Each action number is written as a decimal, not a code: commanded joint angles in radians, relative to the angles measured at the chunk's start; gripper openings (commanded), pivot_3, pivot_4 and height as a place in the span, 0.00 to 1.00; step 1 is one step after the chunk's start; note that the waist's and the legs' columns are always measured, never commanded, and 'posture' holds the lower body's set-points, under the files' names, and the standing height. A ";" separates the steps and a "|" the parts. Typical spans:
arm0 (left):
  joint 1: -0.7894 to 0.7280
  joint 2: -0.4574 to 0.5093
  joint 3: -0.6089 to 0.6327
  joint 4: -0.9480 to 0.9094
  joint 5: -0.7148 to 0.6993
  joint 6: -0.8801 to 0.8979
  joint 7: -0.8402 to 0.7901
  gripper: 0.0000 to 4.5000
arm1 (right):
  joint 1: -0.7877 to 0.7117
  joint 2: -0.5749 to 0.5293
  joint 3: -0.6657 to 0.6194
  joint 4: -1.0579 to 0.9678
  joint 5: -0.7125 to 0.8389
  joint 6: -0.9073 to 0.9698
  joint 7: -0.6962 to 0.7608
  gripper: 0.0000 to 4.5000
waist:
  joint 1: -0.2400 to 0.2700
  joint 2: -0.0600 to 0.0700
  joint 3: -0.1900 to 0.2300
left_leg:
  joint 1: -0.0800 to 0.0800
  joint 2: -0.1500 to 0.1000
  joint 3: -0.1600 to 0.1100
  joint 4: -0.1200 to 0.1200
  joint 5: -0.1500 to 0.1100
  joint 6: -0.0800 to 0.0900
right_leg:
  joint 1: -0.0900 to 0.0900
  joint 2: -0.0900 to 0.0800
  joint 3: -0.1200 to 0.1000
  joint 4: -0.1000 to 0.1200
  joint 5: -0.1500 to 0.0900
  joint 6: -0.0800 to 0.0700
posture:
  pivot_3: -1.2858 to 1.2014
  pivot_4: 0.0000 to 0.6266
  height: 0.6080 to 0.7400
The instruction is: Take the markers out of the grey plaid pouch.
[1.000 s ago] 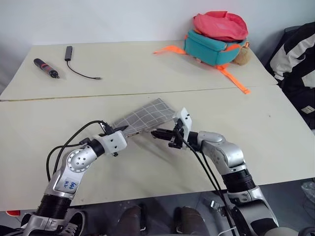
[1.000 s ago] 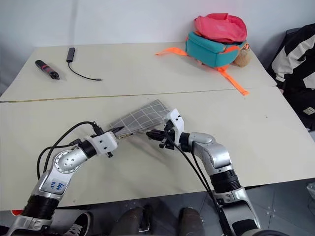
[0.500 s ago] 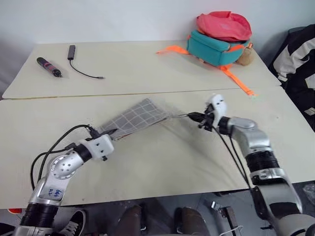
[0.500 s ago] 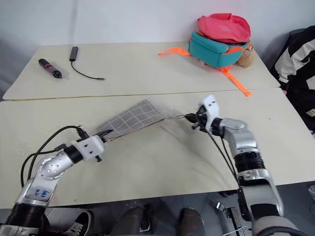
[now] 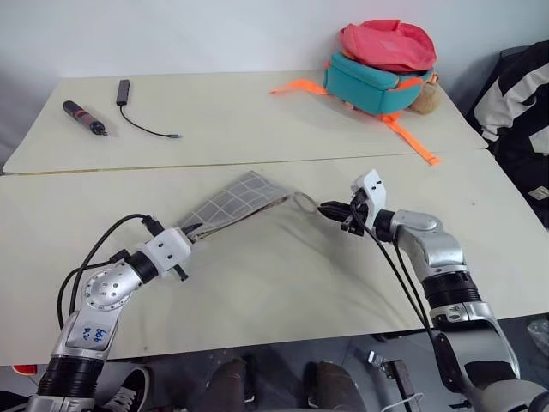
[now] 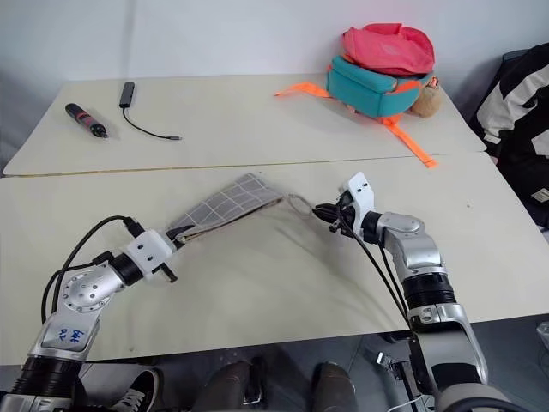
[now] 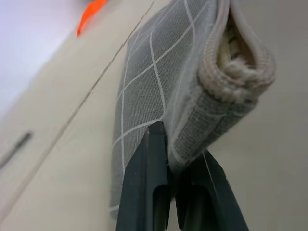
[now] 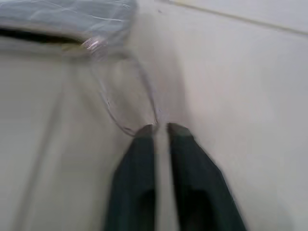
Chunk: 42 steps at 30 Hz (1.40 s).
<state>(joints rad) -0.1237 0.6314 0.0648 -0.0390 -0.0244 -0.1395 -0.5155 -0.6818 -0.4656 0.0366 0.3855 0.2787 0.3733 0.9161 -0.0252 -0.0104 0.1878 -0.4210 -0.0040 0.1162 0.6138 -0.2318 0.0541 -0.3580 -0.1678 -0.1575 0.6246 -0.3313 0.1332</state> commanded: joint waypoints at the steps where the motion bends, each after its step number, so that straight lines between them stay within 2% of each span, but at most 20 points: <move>1: -0.010 -0.001 0.036 -0.085 -0.094 0.090 -0.044 0.00 | -0.012 -0.056 -0.041 -0.081 0.028 -0.002 0.047 0.42 | 0.000 0.000 0.000 | 0.000 0.000 0.000 0.000 0.000 0.000 | 0.000 0.000 0.000 0.000 0.000 0.000 | 0.52 0.24 1.00; 3: -0.009 -0.006 0.041 -0.124 -0.177 0.174 -0.087 0.00 | -0.027 -0.073 -0.061 -0.125 0.061 0.002 0.075 0.42 | -0.001 0.000 0.000 | 0.000 0.000 0.000 0.000 0.000 0.000 | 0.001 0.000 0.000 -0.001 0.000 0.000 | 0.52 0.24 1.00; 6: -0.028 0.006 0.041 -0.171 -0.225 0.252 -0.121 0.00 | -0.069 -0.073 -0.061 -0.224 0.086 -0.021 0.092 0.42 | -0.002 0.000 0.000 | 0.000 0.000 0.000 0.000 0.000 0.000 | 0.000 0.000 0.000 -0.001 0.000 0.000 | 0.52 0.24 1.00; 8: -0.048 0.002 0.047 -0.198 -0.265 0.316 -0.128 0.00 | -0.081 -0.051 -0.059 -0.309 0.154 0.066 0.103 0.42 | -0.002 0.000 0.000 | 0.000 0.000 0.000 0.000 0.000 0.000 | 0.000 0.001 0.000 -0.001 0.000 0.000 | 0.52 0.24 1.00; 11: -0.081 -0.003 0.037 -0.238 -0.317 0.387 -0.152 0.00 | -0.090 -0.025 0.002 -0.462 0.217 0.169 0.116 0.29 | -0.001 0.000 0.000 | 0.000 0.001 -0.001 0.000 0.000 0.000 | 0.000 0.001 0.000 -0.001 0.000 0.000 | 0.52 0.24 1.00; 15: -0.101 -0.004 0.020 -0.253 -0.311 0.425 -0.153 0.00 | -0.085 -0.029 0.082 -0.526 0.173 0.158 0.125 0.00 | 0.002 0.000 0.000 | 0.000 0.000 -0.001 0.000 0.000 0.000 | 0.001 0.001 0.000 -0.001 0.000 0.000 | 0.52 0.24 1.00; 19: -0.100 -0.017 0.007 -0.266 -0.305 0.439 -0.151 0.00 | -0.091 -0.016 0.106 -0.502 0.149 0.146 0.103 0.00 | 0.007 0.000 0.000 | 0.000 -0.001 -0.001 0.001 0.000 0.000 | 0.001 0.001 0.001 -0.002 0.000 0.000 | 0.52 0.24 1.00; 31: -0.094 -0.070 -0.018 -0.284 -0.299 0.447 -0.142 0.00 | -0.066 -0.046 0.214 -0.384 -0.063 -0.019 0.109 0.00 | 0.011 0.000 0.000 | 0.000 -0.001 0.000 0.001 0.000 0.000 | 0.001 0.001 0.001 -0.002 0.000 0.000 | 0.52 0.24 1.00; 35: -0.101 -0.088 -0.027 -0.309 -0.344 0.496 -0.151 0.00 | -0.089 -0.098 0.281 -0.383 -0.170 -0.124 0.160 0.00 | 0.013 0.000 0.000 | 0.000 -0.001 0.000 0.001 0.000 0.000 | 0.001 0.001 0.001 -0.002 0.000 0.000 | 0.52 0.24 1.00; 42: -0.149 -0.132 -0.115 -0.362 -0.394 0.597 -0.192 0.00 | -0.167 -0.114 0.394 -0.332 -0.334 -0.257 0.217 0.00 | 0.016 0.000 0.000 | 0.000 -0.001 0.000 0.002 0.000 0.000 | 0.001 0.001 0.001 -0.002 0.000 0.000 | 0.52 0.24 1.00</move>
<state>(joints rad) -0.2440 0.5097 -0.0442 -0.3364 -0.3672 0.4517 -0.6885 -0.8373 -0.5739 0.4182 0.0531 -0.0360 0.1444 1.1093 -0.0094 -0.0106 0.1879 -0.4214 -0.0046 0.1163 0.6163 -0.2316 0.0545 -0.3566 -0.1667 -0.1564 0.6227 -0.3313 0.1331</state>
